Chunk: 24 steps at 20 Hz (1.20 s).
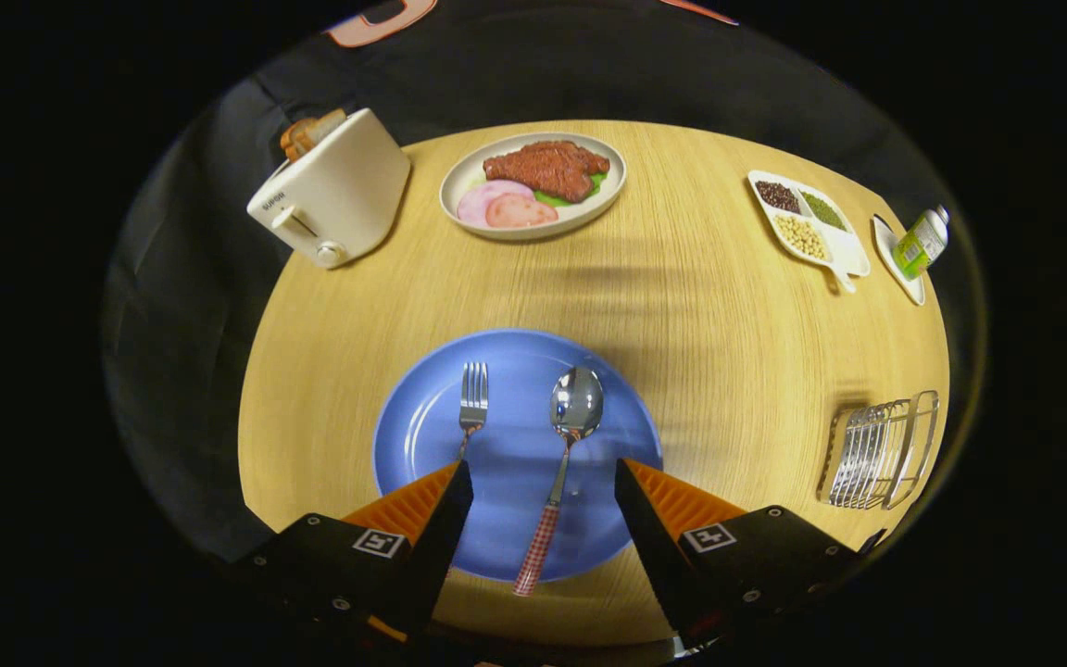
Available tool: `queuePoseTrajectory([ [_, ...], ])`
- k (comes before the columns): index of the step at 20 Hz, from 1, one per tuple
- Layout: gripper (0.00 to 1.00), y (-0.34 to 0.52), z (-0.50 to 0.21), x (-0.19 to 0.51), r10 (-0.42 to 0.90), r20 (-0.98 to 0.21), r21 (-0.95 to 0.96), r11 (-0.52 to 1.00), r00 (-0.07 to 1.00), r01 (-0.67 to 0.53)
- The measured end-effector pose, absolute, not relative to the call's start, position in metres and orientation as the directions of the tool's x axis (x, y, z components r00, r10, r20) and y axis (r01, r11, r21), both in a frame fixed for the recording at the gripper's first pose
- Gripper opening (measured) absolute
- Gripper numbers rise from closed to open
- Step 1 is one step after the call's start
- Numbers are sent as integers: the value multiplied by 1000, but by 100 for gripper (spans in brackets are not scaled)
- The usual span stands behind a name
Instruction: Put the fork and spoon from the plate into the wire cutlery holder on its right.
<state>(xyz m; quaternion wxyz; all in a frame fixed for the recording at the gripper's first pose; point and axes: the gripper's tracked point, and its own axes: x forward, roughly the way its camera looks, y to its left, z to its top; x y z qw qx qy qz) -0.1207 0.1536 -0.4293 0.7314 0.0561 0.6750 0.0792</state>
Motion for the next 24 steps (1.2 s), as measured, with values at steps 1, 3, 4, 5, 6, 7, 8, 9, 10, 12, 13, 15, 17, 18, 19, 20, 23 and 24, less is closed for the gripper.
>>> queuePoseTrajectory([
  [1,93,154,-434,-126,182,-982,180,983,51,-40],
  [3,90,155,-446,-138,171,-985,170,985,4,-33],
  [4,87,156,-450,-142,171,-985,171,985,-14,-27],
  [5,84,158,-453,-147,174,-984,175,984,-36,-26],
  [6,79,160,-455,-151,180,-982,182,983,-53,-32],
  [7,77,161,-458,-154,184,-980,187,982,-72,-38],
  [8,73,161,-460,-156,177,-981,181,983,-79,-43],
  [9,66,161,-461,-153,167,-984,171,984,-69,-50],
  [10,60,162,-461,-151,167,-984,170,984,-58,-53],
  [12,48,156,-464,-150,126,-990,129,991,-59,-47],
  [13,42,153,-465,-150,106,-992,109,993,-64,-44],
  [15,27,150,-467,-149,70,-996,73,996,-64,-45],
  [17,15,147,-467,-148,41,-997,43,999,-66,-29],
  [18,10,146,-466,-150,35,-997,37,999,-74,-22],
  [19,8,144,-464,-149,30,-997,30,999,-74,-10],
  [20,7,143,-462,-149,23,-998,23,1000,-66,-5],
  [23,6,133,-440,-146,12,-999,12,1000,-34,12],
  [24,6,129,-431,-145,9,-1000,8,1000,-24,26],
])
